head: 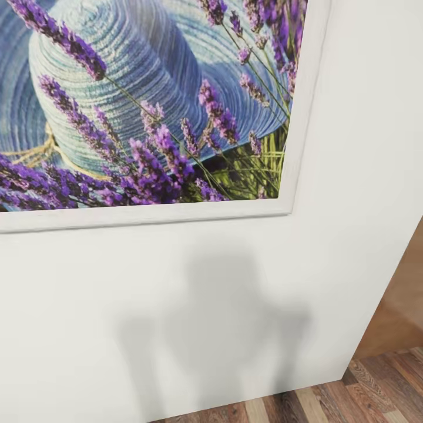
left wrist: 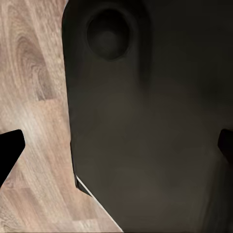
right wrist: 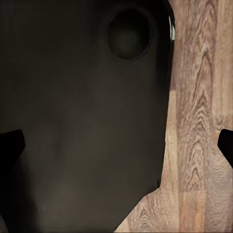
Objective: In the bedroom, move the book from the bed onto either nightstand, and place the two sandals side by side next to the bed.
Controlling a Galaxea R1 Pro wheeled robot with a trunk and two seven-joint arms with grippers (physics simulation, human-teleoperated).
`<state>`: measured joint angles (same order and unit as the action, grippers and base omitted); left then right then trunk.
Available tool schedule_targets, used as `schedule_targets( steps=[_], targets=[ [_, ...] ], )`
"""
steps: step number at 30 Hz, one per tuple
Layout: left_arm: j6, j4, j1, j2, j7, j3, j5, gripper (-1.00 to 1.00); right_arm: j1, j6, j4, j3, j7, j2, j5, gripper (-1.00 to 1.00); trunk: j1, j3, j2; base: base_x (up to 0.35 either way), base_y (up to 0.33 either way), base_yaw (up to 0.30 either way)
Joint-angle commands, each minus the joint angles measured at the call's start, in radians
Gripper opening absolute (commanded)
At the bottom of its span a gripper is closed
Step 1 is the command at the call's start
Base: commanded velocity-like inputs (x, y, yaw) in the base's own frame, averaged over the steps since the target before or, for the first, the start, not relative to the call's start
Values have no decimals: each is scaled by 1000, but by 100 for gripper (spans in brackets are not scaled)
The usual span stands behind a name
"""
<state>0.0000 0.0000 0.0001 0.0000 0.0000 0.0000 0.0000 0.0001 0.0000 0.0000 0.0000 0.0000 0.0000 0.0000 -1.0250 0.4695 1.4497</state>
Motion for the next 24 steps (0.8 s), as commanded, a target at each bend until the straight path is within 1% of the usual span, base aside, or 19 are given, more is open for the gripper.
schedule_targets(
  steps=[1,2,7,12,19,24],
  targets=[
    [-2,-6,-3,-6,-2,3,-4,100,-6,-4,3,6,-6,1,2,100,0,0,0,0,0,0],
    [-2,-11,-3,-10,-2,3,-4,100,-8,-4,3,9,-11,1,2,100,0,0,0,0,0,0],
    [-2,-20,-2,-11,-2,3,-4,100,-8,-2,3,10,-11,2,2,100,0,0,0,0,0,0],
    [-4,-45,-2,-15,-2,3,-3,100,-8,0,3,11,-11,2,2,100,0,0,0,0,0,0],
    [-6,-50,-2,-17,-2,3,-3,100,-8,0,3,9,-11,2,1,100,0,0,0,0,0,0],
    [-27,-54,-2,-16,-2,4,-3,100,-8,-1,3,9,-11,2,2,100,0,0,0,0,0,0]
  ],
)
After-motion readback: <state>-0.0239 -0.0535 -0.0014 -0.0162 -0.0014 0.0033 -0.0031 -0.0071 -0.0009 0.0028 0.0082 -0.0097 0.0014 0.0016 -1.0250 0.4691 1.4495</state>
